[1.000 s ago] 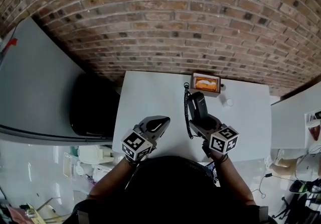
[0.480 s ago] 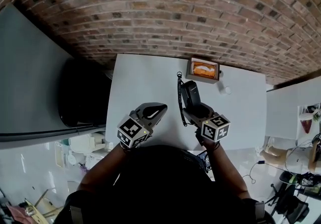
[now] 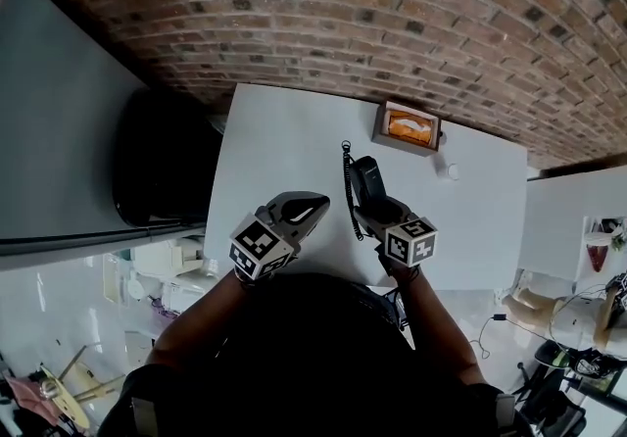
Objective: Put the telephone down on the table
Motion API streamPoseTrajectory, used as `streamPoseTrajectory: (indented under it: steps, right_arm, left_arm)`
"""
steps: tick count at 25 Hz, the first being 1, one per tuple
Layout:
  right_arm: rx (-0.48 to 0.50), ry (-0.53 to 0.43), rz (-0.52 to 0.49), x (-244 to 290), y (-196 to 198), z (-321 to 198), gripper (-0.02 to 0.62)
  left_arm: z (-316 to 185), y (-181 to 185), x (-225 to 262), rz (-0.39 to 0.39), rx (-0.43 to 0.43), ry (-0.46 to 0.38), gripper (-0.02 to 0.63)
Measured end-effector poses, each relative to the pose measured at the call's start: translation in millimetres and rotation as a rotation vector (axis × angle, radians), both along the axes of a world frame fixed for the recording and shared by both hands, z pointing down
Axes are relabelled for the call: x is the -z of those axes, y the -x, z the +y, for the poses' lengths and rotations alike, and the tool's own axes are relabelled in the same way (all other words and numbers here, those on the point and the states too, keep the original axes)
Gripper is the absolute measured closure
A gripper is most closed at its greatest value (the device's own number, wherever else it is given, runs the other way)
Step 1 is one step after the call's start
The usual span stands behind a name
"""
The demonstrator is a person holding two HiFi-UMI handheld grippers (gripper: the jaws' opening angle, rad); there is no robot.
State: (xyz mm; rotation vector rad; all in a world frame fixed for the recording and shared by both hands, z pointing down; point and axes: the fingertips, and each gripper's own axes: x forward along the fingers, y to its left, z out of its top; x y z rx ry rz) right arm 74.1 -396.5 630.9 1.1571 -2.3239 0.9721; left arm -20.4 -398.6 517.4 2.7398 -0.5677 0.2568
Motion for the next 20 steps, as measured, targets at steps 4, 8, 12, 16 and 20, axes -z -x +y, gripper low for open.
streamPoseTrajectory:
  steps: [4,8,12,16,20]
  right_arm:
    - [0.006,0.037,0.008,-19.0,0.0,3.4,0.324]
    - [0.007,0.076,0.022,-40.5,-3.3,10.0,0.325]
    - [0.013,0.106,0.026,-61.8,-4.2,16.0,0.324]
    - [0.018,0.141,0.032,-79.5,-0.8,19.8,0.324]
    - [0.016,0.165,0.045,-97.8,-3.2,16.2,0.324]
  left_arm:
    - [4.5,1.0,2.7,0.025,0.002,-0.002,0.598]
    - [9.6,0.9,-5.2,0.017,0.004,0.002,0.598]
    - [13.1,3.1,-23.8,0.005,0.009,0.026,0.598]
    - [17.6,7.8,-43.3,-0.023,0.013,0.046,0.598]
    - [17.9,11.8,-60.3,-0.052,0.01,0.059,0.598]
